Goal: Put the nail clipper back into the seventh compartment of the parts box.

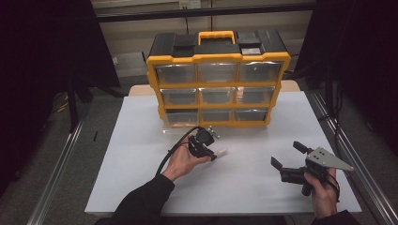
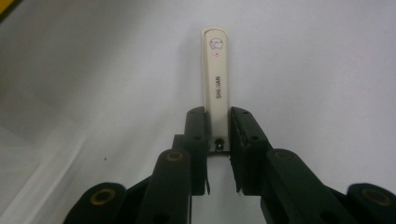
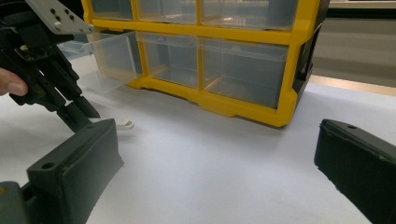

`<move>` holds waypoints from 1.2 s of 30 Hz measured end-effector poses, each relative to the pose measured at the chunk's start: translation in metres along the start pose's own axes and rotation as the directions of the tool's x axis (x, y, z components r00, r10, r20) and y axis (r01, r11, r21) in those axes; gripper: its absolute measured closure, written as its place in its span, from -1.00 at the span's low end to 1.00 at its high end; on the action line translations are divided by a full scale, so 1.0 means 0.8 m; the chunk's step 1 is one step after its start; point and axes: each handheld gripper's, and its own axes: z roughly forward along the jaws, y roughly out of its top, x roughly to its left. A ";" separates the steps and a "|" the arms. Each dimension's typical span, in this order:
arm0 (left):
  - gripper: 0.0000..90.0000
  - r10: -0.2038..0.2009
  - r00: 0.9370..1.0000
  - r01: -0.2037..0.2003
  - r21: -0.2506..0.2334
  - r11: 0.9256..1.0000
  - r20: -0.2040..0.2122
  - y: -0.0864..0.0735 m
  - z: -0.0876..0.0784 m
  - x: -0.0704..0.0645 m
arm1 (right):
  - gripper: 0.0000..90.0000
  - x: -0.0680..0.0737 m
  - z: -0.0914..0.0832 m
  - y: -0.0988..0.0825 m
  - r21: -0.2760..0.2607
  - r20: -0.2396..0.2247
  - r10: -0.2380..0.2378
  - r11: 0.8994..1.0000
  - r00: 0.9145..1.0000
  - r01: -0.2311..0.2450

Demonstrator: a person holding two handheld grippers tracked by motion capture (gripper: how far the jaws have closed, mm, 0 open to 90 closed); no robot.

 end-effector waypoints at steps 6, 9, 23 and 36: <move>0.74 0.010 1.000 -0.009 -0.028 1.000 0.016 0.000 -0.005 -0.008 | -1.00 0.000 0.000 0.000 -0.001 0.000 0.001 1.000 1.000 -0.001; 0.74 0.025 1.000 -0.025 -0.050 0.998 0.019 -0.001 -0.009 -0.008 | -1.00 0.000 0.000 0.000 -0.001 0.001 0.001 1.000 1.000 -0.001; 0.74 0.069 0.997 -0.065 -0.112 0.992 0.030 -0.006 -0.023 -0.015 | -1.00 -0.001 -0.001 0.000 -0.001 -0.002 0.000 1.000 1.000 0.000; 0.74 0.077 0.996 -0.070 -0.137 0.988 0.052 -0.012 -0.034 -0.016 | -1.00 0.000 0.000 0.000 -0.002 0.000 0.002 1.000 1.000 -0.002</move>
